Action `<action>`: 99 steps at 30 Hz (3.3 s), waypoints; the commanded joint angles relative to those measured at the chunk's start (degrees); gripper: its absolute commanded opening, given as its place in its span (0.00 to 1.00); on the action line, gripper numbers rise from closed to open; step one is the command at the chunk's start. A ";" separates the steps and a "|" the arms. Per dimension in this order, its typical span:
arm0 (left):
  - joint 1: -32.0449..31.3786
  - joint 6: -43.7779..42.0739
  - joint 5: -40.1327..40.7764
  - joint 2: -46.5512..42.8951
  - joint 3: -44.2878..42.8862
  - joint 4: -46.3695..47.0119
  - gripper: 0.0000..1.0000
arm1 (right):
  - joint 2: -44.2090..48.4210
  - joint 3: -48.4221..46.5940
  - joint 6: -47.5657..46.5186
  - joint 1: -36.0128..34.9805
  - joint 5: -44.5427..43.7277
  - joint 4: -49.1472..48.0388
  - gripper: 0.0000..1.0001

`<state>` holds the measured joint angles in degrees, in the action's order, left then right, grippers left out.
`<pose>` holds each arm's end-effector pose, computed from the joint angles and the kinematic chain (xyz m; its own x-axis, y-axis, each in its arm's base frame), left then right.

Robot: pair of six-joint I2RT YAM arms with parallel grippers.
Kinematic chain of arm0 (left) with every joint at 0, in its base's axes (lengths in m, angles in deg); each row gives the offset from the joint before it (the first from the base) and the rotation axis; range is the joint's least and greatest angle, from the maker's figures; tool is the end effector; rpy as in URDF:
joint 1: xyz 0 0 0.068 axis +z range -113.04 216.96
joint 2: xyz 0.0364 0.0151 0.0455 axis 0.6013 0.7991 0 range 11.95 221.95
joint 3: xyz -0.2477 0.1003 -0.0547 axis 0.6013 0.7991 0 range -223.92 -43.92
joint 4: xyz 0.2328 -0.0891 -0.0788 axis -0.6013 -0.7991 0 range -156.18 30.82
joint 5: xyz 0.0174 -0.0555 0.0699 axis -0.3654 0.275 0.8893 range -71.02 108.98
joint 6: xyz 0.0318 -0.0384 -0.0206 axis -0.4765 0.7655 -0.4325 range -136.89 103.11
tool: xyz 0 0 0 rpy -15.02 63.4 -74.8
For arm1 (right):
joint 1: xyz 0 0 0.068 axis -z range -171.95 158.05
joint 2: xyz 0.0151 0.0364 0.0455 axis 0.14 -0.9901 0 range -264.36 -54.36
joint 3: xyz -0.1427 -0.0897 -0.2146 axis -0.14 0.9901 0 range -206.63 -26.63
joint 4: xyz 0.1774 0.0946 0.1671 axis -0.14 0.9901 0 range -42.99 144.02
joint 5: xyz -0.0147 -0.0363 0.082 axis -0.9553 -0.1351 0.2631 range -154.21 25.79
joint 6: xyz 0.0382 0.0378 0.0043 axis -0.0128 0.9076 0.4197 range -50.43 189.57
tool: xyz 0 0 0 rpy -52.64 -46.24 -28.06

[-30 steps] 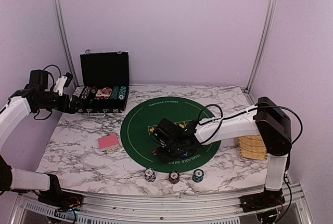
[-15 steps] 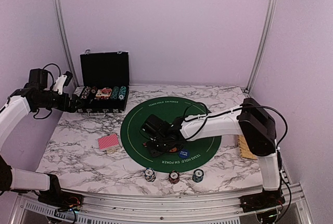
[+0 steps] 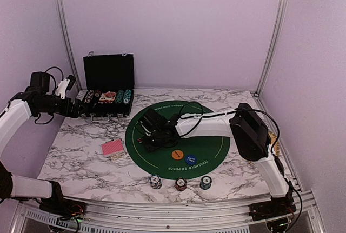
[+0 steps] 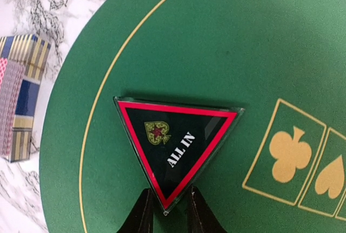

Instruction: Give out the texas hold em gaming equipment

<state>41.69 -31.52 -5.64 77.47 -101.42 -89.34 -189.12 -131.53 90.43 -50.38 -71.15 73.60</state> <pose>0.2456 0.0055 0.3132 -0.5325 0.1864 -0.8257 0.3988 0.9157 -0.0504 0.2700 0.4312 0.1400 -0.6964 -0.4581 -0.5524 -0.6023 0.7917 0.1028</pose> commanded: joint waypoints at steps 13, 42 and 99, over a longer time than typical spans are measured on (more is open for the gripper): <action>0.21 -1.49 -1.22 -1.11 -1.39 -2.62 0.99 | -10.80 -15.47 3.95 2.81 1.47 -1.07 0.23; 0.19 -3.70 -2.71 0.14 -2.61 -5.53 0.99 | 26.87 33.22 7.95 1.80 -3.78 -1.58 0.89; 0.15 -3.82 -2.75 0.65 -4.12 -6.58 0.99 | 20.65 28.67 4.75 2.93 -5.97 0.98 0.66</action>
<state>41.69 -34.53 -7.20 77.58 -103.93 -94.41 -169.41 -103.62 94.52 -47.26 -76.99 74.00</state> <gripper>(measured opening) 0.989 0.616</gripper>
